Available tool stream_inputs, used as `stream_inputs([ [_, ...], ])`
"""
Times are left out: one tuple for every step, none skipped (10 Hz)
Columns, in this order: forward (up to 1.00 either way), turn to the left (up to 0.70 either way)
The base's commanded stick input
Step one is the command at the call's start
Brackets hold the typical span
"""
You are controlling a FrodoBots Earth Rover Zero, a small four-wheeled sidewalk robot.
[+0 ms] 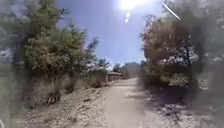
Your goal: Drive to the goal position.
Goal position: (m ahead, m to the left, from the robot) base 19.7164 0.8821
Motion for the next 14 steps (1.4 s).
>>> stream_inputs([
  [0.44,0.02],
  [0.44,-0.01],
  [0.44,-0.13],
  [0.44,-0.17],
  [0.44,-0.17],
  [0.44,-0.10],
  [0.44,0.01],
  [0.44,0.02],
  [0.44,0.02],
  [0.44,0.02],
  [0.44,0.02],
  [0.44,0.02],
  [0.44,0.02],
  [0.44,0.02],
])
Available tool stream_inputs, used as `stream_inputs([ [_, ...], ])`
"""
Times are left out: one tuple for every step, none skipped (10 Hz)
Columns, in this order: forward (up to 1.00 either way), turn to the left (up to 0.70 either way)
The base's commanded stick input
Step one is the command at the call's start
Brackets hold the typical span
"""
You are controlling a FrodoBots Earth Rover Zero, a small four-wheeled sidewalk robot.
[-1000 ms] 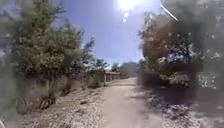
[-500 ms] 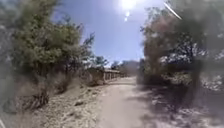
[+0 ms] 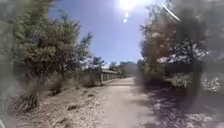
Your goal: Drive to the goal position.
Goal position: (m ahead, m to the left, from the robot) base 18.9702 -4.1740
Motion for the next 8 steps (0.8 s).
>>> stream_inputs([
  [0.44,0.02],
  [0.44,0.02],
  [0.44,0.02],
  [0.44,0.02],
  [0.44,0.02],
  [0.44,0.02],
  [0.44,0.02],
  [0.44,0.02],
])
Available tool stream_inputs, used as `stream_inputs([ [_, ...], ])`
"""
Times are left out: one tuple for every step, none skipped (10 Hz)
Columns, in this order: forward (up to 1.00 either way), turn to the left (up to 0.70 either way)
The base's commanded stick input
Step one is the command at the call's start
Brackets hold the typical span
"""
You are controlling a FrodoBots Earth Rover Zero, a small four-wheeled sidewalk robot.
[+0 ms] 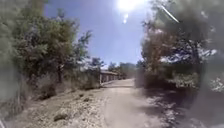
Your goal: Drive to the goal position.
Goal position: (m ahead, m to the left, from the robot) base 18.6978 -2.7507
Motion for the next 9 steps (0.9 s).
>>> stream_inputs([
  [0.44,0.02],
  [0.44,0.02],
  [0.44,0.02],
  [0.44,0.02],
  [0.44,0.02],
  [0.44,0.02],
  [0.44,0.02],
  [0.44,0.02],
  [0.44,0.02],
])
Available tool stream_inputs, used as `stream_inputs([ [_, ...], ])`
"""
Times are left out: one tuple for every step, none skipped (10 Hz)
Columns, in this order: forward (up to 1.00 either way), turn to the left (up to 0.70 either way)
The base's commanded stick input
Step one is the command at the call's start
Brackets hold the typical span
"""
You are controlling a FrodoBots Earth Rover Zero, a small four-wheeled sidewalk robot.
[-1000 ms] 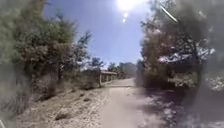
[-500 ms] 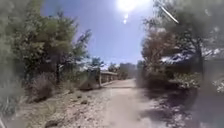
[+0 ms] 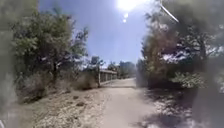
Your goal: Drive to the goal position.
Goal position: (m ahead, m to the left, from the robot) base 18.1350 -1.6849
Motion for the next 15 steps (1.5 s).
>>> stream_inputs([
  [0.44,0.02],
  [0.44,0.02],
  [0.44,0.02],
  [0.44,0.02],
  [0.44,0.02],
  [0.44,0.02],
  [0.44,0.02],
  [0.44,0.02],
  [0.44,0.02],
  [0.44,0.02],
  [0.44,0.02],
  [0.44,0.02],
  [0.44,0.02],
  [0.44,0.02],
  [0.44,0.02],
])
